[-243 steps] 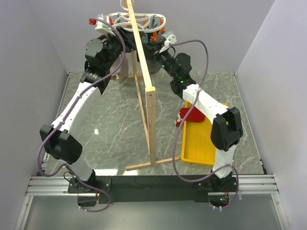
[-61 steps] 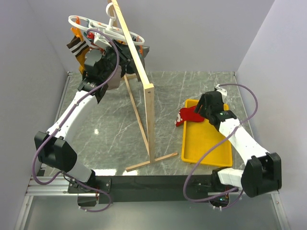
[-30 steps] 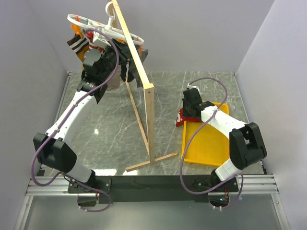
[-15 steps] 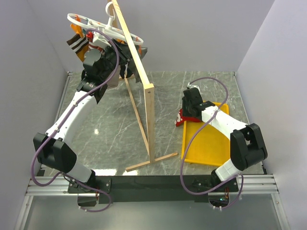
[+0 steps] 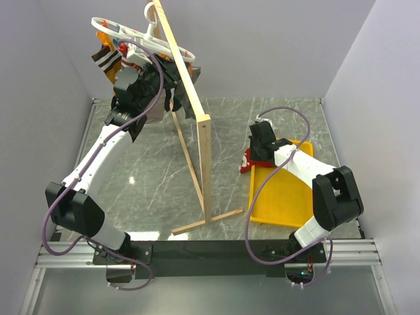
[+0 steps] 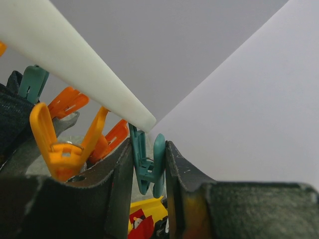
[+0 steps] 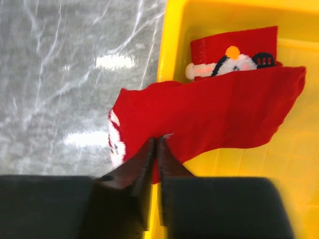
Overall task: Clip the socks to the hanger
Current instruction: Adjust the sock in the bin.
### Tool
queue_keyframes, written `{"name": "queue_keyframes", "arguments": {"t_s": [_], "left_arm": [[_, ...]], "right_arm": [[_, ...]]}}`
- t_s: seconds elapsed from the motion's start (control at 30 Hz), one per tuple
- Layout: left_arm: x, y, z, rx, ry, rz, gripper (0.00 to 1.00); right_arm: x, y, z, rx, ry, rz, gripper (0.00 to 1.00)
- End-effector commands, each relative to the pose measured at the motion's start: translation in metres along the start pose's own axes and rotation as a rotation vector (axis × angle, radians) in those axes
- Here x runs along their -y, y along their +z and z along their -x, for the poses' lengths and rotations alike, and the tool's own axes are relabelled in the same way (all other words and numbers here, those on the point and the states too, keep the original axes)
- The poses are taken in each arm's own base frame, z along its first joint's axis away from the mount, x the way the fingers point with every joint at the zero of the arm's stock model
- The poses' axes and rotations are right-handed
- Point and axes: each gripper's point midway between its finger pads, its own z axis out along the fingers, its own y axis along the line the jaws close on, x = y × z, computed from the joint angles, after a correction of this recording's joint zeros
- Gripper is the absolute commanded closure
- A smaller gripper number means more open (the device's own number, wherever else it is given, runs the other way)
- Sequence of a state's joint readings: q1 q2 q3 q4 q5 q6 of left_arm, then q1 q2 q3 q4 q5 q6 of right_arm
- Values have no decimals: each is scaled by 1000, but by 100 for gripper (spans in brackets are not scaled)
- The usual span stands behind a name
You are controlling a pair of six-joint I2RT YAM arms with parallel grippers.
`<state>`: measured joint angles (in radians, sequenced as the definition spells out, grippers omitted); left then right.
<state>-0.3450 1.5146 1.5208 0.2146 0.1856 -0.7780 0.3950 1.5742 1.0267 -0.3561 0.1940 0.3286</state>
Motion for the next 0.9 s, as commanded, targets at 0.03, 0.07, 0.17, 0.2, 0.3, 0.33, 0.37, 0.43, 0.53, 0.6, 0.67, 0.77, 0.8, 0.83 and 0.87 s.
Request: {"name": "queue_keyframes", "arguments": {"t_s": [0.03, 0.07, 0.17, 0.2, 0.3, 0.33, 0.37, 0.43, 0.53, 0.6, 0.67, 0.77, 0.8, 0.83, 0.87], "left_arm": [[35, -14, 45, 124, 56, -64, 73], [35, -14, 45, 124, 57, -63, 73], [35, -15, 44, 123, 54, -65, 73], [35, -15, 44, 122, 53, -66, 73], [35, -14, 43, 122, 49, -68, 73], [36, -15, 44, 122, 51, -70, 73], [37, -16, 45, 125, 49, -71, 73], [36, -16, 45, 124, 50, -68, 73], [38, -17, 46, 127, 52, -70, 73], [37, -17, 45, 126, 52, -68, 73], [37, -17, 45, 126, 49, -68, 73], [37, -18, 45, 125, 48, -72, 73], [37, -17, 45, 126, 48, -70, 73], [37, -18, 45, 127, 46, -69, 73], [37, -18, 45, 127, 48, -69, 73]], "right_arm": [[-1, -6, 13, 39, 19, -7, 100], [-1, -7, 13, 45, 18, -3, 100], [0, -9, 15, 54, 14, -3, 100], [0, -9, 15, 54, 13, -2, 100], [1, -13, 17, 63, 16, -1, 100], [2, -17, 18, 73, 20, -3, 100], [5, -20, 21, 85, 24, -11, 100], [10, -30, 27, 117, 46, -12, 100], [24, -41, 34, 140, 96, -22, 100], [34, -43, 30, 129, 109, -38, 100], [43, -43, 20, 107, 114, -59, 100], [53, -38, -1, 49, 119, -91, 100], [54, -38, -6, 37, 121, -94, 100], [56, -38, -10, 30, 122, -98, 100], [58, -35, -20, 7, 119, -104, 100]]}}
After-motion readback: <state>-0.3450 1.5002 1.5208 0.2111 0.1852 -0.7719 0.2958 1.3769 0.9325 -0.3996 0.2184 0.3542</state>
